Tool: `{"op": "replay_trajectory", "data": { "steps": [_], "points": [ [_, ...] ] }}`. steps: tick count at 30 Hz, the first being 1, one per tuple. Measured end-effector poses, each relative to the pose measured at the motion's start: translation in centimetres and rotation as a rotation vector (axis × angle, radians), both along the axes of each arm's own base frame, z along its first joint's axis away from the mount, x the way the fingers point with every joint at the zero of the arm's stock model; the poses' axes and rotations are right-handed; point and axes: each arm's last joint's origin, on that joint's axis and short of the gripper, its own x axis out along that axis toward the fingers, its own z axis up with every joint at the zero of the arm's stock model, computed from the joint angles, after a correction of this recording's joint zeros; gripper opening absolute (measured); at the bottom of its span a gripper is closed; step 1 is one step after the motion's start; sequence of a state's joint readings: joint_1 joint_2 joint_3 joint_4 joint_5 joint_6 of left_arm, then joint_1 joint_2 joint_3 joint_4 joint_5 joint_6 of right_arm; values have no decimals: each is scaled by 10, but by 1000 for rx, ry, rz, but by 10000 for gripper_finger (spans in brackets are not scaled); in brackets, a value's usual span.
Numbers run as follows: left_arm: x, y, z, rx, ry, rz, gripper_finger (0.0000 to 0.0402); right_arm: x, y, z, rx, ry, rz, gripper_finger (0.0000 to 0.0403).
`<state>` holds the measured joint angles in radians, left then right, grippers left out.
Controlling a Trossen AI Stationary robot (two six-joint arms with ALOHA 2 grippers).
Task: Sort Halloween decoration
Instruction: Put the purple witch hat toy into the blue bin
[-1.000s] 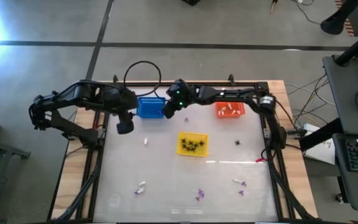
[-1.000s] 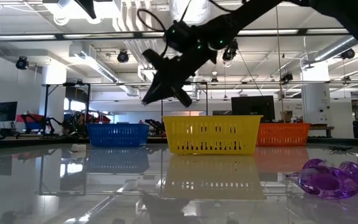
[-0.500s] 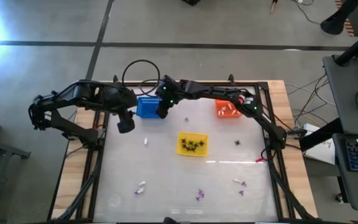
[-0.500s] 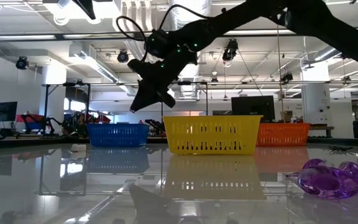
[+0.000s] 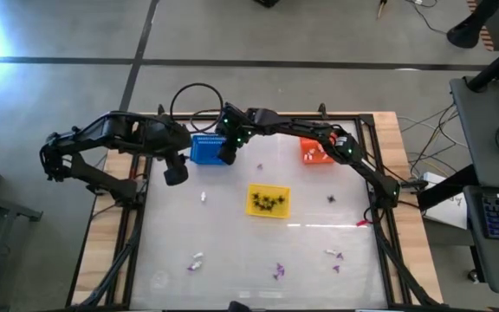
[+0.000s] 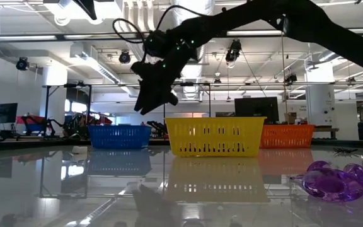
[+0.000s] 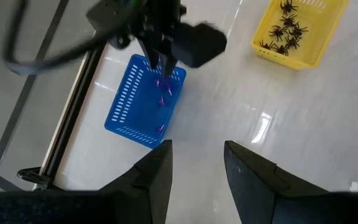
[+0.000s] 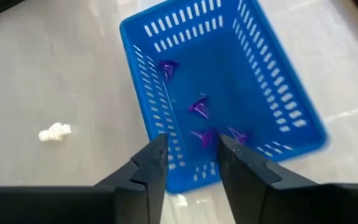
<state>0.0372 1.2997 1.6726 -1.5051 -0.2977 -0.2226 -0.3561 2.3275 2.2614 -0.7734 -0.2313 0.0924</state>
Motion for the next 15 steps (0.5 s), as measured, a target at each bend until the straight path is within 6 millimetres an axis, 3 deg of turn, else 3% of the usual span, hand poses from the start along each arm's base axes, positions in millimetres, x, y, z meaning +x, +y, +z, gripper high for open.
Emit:
{"op": "replay_trajectory", "data": {
  "steps": [7,15],
  "points": [
    [0,-1,0,-24,2,-15,128,-25,9,39,-65,162,8,156],
    [5,-5,-14,-76,52,-72,128,-76,32,75,24,446,-17,156]
  ]
}}
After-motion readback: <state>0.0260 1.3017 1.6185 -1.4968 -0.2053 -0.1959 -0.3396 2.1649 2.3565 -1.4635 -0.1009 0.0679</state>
